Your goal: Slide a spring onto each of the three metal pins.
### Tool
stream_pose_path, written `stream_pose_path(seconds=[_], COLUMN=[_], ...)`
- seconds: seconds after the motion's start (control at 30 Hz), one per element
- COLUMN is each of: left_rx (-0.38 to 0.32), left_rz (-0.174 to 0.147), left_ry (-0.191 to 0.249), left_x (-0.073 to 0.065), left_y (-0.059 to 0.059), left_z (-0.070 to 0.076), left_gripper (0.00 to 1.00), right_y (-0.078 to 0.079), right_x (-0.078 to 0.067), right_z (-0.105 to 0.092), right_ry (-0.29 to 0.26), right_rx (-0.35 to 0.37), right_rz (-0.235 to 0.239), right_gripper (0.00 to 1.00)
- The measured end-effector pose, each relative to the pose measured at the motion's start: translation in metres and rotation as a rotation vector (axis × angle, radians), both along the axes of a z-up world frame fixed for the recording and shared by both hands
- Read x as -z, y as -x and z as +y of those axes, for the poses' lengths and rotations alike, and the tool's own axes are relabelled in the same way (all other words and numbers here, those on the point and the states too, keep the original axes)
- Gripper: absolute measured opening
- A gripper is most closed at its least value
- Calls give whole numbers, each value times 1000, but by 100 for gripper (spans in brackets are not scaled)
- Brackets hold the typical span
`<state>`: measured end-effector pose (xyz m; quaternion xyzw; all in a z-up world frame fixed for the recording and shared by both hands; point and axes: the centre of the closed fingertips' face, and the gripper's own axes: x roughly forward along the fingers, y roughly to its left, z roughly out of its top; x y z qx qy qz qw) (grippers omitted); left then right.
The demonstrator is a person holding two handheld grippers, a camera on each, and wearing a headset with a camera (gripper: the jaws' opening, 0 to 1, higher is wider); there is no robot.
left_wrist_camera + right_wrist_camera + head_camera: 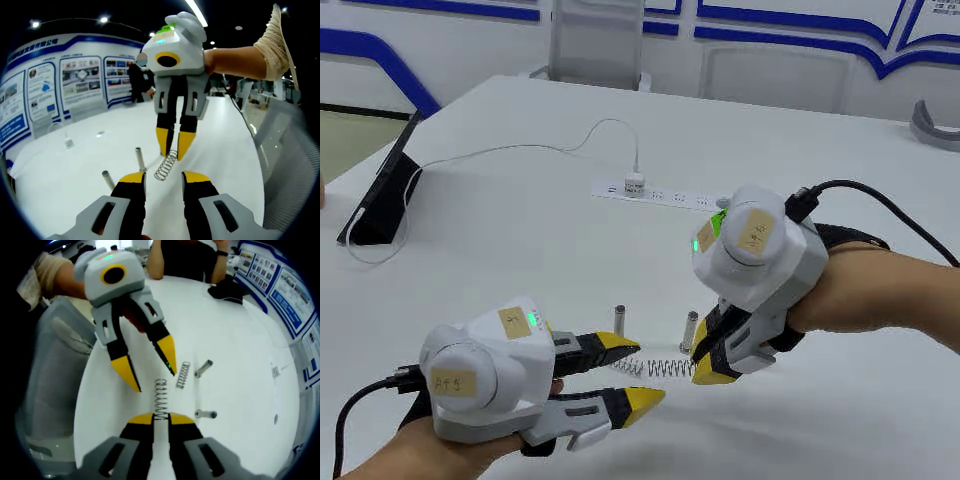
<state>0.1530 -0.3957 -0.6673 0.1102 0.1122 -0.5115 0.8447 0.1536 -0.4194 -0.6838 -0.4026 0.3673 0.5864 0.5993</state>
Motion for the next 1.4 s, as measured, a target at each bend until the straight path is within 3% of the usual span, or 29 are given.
stream_pose_path(seconds=[0.43,0.73,1.4], left_rx=[46,56,55], left_rz=[-45,-53,-42], left_ry=[-43,-54,-39], left_x=[6,7,5], left_y=[3,3,2], left_z=[-9,-12,-16], left_gripper=[14,12,12], right_y=[7,10,12], right_x=[-11,-30,-38], right_z=[2,13,29], right_ry=[6,-42,-56], right_rx=[-31,-27,-52], right_rz=[4,3,-28], right_gripper=[12,11,11])
